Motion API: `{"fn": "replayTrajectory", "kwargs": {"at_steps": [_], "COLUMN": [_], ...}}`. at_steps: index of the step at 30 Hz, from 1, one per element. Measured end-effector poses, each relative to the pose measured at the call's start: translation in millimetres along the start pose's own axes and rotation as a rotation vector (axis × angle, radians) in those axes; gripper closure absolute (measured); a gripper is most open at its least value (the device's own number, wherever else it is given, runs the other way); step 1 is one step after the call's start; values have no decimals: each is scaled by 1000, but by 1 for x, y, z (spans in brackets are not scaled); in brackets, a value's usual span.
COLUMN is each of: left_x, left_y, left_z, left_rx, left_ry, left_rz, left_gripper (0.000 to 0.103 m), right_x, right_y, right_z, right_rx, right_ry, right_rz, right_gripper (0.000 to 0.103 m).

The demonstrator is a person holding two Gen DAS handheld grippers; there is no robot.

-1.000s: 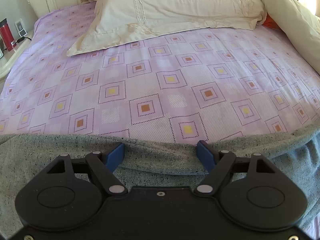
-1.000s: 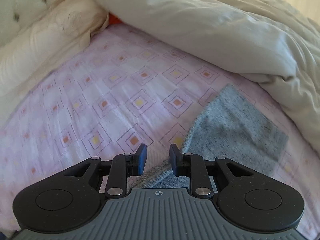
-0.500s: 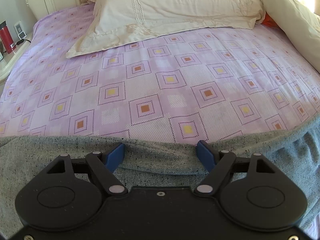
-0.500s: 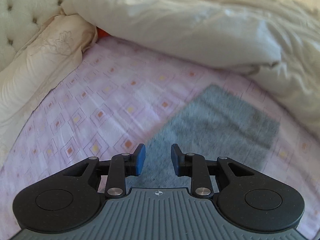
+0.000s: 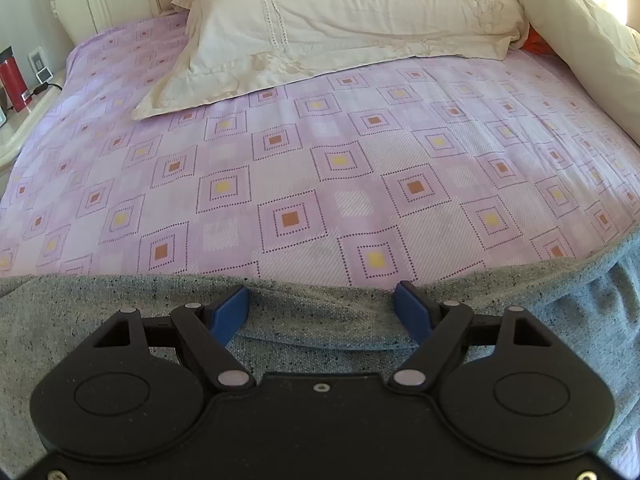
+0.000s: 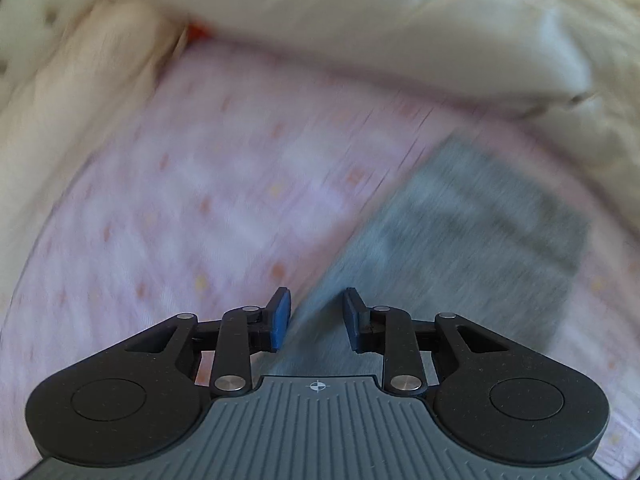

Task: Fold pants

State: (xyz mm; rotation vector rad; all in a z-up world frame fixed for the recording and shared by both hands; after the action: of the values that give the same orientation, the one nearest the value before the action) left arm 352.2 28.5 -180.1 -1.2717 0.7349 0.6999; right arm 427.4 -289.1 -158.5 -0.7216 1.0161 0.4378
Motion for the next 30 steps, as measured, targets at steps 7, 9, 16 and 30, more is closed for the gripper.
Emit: {"fn": "replayTrajectory", "kwargs": {"at_steps": [7,9,16,30], "left_x": [-11,-20,-53,-47], "left_y": [0,2,10,30], "left_z": [26,42,67,57], "left_rx": [-124,-208,-222,-402], "left_ry": [154,206,207,248], "left_rz": [42,48,20,116], "left_gripper": [30,30,29,27], "right_x": [-43,-59,-104,-126], "right_y": [18,27,60,92], "right_z": [-29,-38,-63,-98], "right_rx": [-118,-164,-252,-264], "right_ry": [-100,-119,-184,-248], "right_rz": [-40,-45,-88,-64], "right_gripper": [100,100,100,100]}}
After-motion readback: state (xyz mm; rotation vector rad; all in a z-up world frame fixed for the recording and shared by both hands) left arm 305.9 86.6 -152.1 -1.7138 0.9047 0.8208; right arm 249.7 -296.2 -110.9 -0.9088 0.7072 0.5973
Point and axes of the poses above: each gripper's, at about its wrist camera, not at the fingertips, and x roughly the way its jaws point, z to its left, y to its underside, the point moved 7 cm from there along x, roughly the way its jaws point, and after that the axes turned 12 degrees about x, right-handed, at the moved point
